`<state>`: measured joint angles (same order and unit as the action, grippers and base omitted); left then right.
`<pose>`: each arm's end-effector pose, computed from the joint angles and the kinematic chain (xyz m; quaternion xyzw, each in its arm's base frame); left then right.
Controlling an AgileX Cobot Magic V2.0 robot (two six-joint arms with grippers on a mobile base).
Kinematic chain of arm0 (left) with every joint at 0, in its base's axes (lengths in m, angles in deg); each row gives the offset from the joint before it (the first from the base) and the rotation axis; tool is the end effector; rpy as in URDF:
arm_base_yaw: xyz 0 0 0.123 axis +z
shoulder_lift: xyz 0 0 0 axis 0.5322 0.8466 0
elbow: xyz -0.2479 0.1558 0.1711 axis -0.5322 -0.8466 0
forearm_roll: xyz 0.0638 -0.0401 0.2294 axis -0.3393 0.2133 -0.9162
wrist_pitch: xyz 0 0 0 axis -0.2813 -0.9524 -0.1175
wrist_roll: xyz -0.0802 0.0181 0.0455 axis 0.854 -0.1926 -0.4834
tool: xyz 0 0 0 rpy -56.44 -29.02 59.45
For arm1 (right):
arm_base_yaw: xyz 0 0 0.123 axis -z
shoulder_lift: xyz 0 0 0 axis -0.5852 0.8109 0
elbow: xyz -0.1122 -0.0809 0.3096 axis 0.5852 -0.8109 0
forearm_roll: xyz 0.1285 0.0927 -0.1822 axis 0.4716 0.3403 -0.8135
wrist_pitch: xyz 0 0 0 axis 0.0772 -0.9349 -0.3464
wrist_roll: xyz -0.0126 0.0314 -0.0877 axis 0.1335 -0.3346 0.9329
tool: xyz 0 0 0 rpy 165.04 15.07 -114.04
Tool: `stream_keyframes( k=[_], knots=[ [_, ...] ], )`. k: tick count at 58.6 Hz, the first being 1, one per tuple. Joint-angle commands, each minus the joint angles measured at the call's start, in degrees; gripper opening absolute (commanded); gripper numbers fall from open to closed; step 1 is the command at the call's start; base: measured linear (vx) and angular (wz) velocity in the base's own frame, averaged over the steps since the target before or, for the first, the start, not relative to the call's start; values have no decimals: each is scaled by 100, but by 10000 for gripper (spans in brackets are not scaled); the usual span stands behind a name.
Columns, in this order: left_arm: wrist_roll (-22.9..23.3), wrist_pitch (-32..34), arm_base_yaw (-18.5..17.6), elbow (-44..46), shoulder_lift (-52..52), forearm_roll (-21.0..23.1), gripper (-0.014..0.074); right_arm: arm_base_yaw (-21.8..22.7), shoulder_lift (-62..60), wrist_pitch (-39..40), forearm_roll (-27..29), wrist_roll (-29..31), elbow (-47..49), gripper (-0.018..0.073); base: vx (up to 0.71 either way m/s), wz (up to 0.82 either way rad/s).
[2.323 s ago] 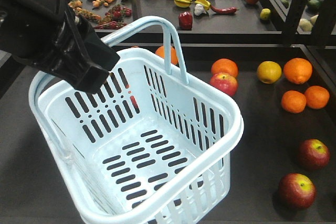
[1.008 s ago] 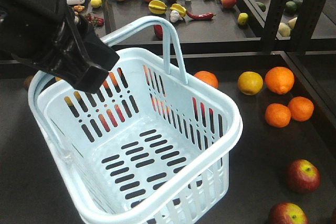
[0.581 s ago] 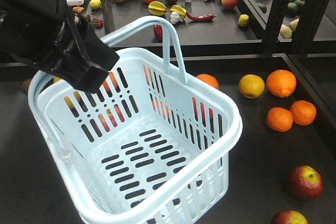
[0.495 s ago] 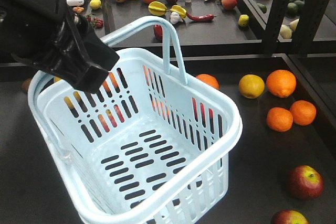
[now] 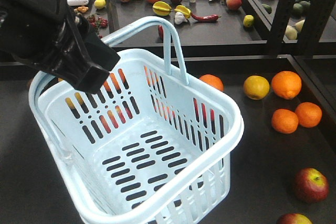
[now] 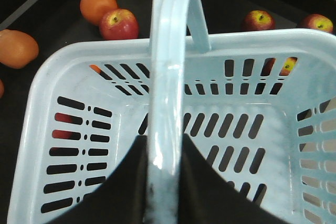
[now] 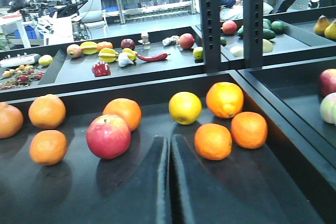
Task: Pick three apples into basket with both arms
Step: 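Drive the base up to the fruit table with apples and oranges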
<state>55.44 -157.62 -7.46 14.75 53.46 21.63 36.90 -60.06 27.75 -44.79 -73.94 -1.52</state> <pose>0.1726 -0.1522 0.5241 0.3828 0.8451 -0.1374 0.3470 -0.0055 -0.0018 0.1911 0.0371 0.7304 0.0077 0.6820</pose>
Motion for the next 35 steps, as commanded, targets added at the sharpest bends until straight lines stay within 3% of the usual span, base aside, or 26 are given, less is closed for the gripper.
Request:
stream_keyframes(
  k=[1, 35],
  knots=[
    [66, 241, 15, 162, -151, 67, -6, 24, -67, 428, -14, 37, -79, -5, 1, 8],
    [66, 241, 15, 162, -151, 67, -6, 24, -67, 428, -14, 37, -79, -5, 1, 5]
  ],
)
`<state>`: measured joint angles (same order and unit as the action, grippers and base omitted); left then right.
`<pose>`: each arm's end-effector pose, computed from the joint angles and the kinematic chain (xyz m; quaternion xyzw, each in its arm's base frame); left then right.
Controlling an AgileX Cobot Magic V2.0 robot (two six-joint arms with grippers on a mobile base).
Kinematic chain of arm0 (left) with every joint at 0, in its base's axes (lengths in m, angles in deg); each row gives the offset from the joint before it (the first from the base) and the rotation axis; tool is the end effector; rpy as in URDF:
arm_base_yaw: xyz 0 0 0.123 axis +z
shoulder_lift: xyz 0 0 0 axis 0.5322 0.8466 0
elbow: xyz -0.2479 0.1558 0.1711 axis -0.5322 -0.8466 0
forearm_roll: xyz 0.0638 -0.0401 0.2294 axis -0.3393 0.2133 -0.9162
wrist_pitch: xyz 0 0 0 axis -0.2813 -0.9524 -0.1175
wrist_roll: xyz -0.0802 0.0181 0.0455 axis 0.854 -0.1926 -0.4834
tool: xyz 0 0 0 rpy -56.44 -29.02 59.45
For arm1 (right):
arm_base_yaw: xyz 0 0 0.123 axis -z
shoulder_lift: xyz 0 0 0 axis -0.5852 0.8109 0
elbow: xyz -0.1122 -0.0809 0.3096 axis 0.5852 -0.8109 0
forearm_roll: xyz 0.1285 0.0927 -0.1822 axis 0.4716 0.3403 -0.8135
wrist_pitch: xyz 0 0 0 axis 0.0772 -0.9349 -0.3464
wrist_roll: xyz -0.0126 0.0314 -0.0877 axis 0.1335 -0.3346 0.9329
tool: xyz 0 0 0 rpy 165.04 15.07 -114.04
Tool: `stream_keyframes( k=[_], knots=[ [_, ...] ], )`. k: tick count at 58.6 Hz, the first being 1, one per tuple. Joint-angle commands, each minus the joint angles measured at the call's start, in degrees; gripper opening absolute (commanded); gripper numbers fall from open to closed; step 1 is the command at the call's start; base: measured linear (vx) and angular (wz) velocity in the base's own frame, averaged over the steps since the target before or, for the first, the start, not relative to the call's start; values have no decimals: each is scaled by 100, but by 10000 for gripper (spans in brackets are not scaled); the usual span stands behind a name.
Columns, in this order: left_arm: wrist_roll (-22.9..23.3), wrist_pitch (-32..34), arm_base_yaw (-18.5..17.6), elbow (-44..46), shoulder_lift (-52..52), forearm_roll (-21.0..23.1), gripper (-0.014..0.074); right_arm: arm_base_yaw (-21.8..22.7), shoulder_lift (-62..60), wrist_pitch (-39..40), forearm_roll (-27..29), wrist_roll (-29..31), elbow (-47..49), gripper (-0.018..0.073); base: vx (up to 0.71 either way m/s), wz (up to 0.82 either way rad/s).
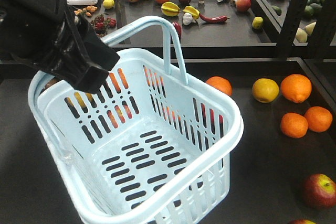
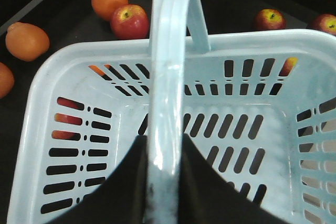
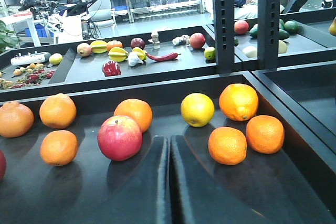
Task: Pick three apples into basket with both arms
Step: 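Drive the base up to the fruit table with apples and oranges, then lower the light-blue basket onto the fruit table with the left gripper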
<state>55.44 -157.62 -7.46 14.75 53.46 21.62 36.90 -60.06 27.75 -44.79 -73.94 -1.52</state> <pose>0.1726 -0.1522 0.5241 0.3828 0.8451 -0.1374 0.3471 -0.0055 -0.0018 0.1911 0.0371 0.7304 0.0077 0.6820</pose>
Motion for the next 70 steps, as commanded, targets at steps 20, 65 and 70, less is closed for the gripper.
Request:
stream_keyframes(
  k=[20, 65, 70],
  knots=[
    [66, 241, 15, 162, -151, 67, -6, 24, -67, 428, -14, 37, -79, -5, 0, 0],
    [-13, 1259, 15, 162, -14, 206, -6, 24, -67, 428, -14, 37, -79, -5, 0, 0],
    [-323, 1279, 15, 162, 220, 220, -6, 24, -67, 428, -14, 37, -79, -5, 0, 0]
  ],
)
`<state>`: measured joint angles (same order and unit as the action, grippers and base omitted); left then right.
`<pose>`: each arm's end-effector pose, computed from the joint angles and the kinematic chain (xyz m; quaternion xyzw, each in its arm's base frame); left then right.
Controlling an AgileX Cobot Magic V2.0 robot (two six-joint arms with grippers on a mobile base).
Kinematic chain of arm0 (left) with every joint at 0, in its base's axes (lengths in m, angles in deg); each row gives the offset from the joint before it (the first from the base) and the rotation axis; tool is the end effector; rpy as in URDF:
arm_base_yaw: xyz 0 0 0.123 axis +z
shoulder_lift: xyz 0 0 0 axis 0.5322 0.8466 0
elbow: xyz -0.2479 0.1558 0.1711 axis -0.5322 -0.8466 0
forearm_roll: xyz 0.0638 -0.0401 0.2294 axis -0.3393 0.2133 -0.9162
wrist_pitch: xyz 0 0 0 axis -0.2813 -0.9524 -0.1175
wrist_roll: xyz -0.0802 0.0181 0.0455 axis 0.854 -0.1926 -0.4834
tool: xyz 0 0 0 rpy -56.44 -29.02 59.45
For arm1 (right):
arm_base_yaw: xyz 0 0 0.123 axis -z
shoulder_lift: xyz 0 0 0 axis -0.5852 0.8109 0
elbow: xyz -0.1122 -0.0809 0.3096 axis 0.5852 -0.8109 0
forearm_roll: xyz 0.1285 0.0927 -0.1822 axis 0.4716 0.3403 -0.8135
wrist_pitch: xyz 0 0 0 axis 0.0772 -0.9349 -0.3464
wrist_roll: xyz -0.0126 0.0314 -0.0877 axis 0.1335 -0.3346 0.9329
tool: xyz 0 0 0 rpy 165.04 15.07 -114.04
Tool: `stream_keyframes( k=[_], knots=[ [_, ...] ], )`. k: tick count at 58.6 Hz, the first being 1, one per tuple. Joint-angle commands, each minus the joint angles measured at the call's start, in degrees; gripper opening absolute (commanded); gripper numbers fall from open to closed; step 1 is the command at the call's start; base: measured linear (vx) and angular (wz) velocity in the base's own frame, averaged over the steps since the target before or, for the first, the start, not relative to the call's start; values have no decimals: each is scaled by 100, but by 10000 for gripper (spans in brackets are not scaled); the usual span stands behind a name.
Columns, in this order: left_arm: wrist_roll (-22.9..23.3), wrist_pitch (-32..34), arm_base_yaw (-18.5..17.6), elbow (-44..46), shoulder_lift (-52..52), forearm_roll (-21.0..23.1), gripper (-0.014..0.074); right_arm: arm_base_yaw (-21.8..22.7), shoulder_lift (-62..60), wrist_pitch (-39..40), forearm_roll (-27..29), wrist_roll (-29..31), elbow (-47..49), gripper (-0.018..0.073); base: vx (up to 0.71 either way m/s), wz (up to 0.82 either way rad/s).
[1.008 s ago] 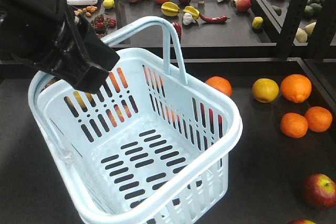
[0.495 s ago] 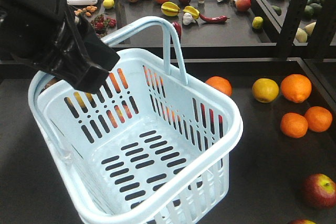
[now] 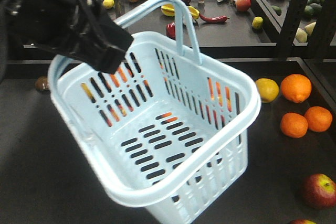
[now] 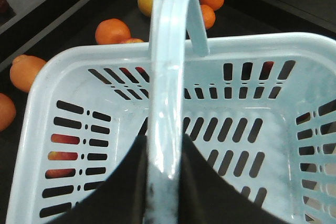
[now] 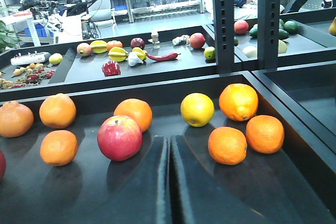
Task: Pick three apples into basket with both arms
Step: 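Lower the light-blue basket onto the fruit table with the left gripper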
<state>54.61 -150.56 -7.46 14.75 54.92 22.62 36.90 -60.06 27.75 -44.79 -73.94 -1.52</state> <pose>0.1859 -0.1647 0.5265 0.3783 0.8256 -0.1551 0.3889 -0.0055 -0.0018 0.1911 0.0371 0.7304 0.0077 0.6820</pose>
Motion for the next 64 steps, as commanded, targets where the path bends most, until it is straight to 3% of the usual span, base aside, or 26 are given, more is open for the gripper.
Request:
stream_keyframes(
  k=[1, 11, 25, 32, 51, 64],
  knots=[
    [-311, 573, 15, 162, 118, 120, -6, 24, -67, 428, -14, 37, -79, -5, 0, 0],
    [-1111, 658, 15, 162, 662, 276, -6, 24, -67, 428, -14, 37, -79, -5, 0, 0],
    [-2495, 1118, 15, 162, 1561, 1172, -6, 24, -67, 428, -14, 37, -79, -5, 0, 0],
    [-3014, 1279, 15, 162, 2000, 1362, -6, 24, -67, 428, -14, 37, -79, -5, 0, 0],
    [-3214, 1602, 34, 162, 2796, 849, -6, 24, -67, 428, -14, 37, -79, -5, 0, 0],
    [-3214, 1722, 72, 162, 2904, 862, -6, 24, -67, 428, -14, 37, -79, -5, 0, 0]
  ],
)
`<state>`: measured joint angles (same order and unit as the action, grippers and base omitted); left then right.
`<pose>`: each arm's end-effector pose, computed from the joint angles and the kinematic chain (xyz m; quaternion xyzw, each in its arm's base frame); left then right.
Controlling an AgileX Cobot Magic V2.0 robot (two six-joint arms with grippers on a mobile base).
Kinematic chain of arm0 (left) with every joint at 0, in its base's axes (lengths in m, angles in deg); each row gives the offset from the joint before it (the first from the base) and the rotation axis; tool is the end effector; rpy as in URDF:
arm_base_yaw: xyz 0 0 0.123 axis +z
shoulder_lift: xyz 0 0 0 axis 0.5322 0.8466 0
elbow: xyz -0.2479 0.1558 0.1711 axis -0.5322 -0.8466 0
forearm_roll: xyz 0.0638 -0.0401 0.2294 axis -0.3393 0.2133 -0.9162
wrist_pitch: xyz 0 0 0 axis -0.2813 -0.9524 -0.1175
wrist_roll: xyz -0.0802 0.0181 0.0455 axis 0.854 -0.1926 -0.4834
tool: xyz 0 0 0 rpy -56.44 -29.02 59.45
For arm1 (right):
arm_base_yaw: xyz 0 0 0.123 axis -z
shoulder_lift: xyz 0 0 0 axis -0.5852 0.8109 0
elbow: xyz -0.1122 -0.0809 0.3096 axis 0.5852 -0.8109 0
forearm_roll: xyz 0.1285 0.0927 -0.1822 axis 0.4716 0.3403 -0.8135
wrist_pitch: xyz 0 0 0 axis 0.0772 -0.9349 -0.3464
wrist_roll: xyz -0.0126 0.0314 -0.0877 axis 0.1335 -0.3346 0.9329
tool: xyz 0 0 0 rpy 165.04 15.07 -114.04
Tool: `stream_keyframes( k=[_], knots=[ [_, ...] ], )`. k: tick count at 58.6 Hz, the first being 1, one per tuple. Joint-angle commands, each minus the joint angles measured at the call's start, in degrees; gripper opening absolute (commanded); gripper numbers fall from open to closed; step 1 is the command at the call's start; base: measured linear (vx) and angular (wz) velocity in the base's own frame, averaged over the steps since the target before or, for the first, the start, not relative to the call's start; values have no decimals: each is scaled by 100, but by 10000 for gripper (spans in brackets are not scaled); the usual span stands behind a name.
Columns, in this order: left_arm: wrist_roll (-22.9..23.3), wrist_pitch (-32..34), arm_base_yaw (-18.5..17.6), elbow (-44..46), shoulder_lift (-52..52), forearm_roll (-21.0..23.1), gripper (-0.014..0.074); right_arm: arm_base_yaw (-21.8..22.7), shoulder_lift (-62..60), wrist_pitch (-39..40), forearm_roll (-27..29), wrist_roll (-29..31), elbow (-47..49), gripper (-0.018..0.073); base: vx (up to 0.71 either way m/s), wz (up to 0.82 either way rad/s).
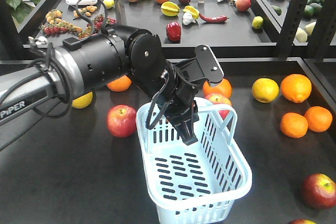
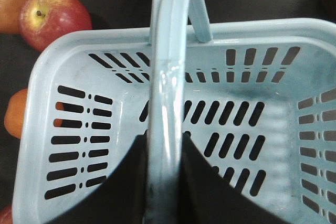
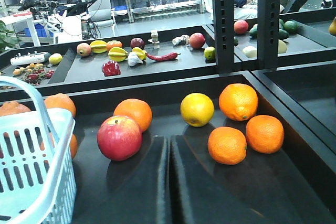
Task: Pick three apples into basket with both arms
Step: 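Lower the light-blue basket onto the fruit table with the left gripper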
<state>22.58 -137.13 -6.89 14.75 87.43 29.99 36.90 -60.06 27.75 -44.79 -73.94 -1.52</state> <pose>0.3361 -0.2944 0.3401 0.5888 0.7587 -0.0994 0.2604 -0.0055 -0.0018 0.1911 0.0371 0.7304 0.0077 0.6820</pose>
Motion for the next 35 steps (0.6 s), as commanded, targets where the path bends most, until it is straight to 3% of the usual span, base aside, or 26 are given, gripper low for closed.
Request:
stream_keyframes(
  k=[1, 35],
  knots=[
    [-11, 381, 15, 162, -347, 125, -6, 24, -67, 428, -14, 37, -79, -5, 0, 0],
    [173, 345, 206, 162, -347, 129, 53, 24, -67, 428, -14, 37, -79, -5, 0, 0]
  ],
)
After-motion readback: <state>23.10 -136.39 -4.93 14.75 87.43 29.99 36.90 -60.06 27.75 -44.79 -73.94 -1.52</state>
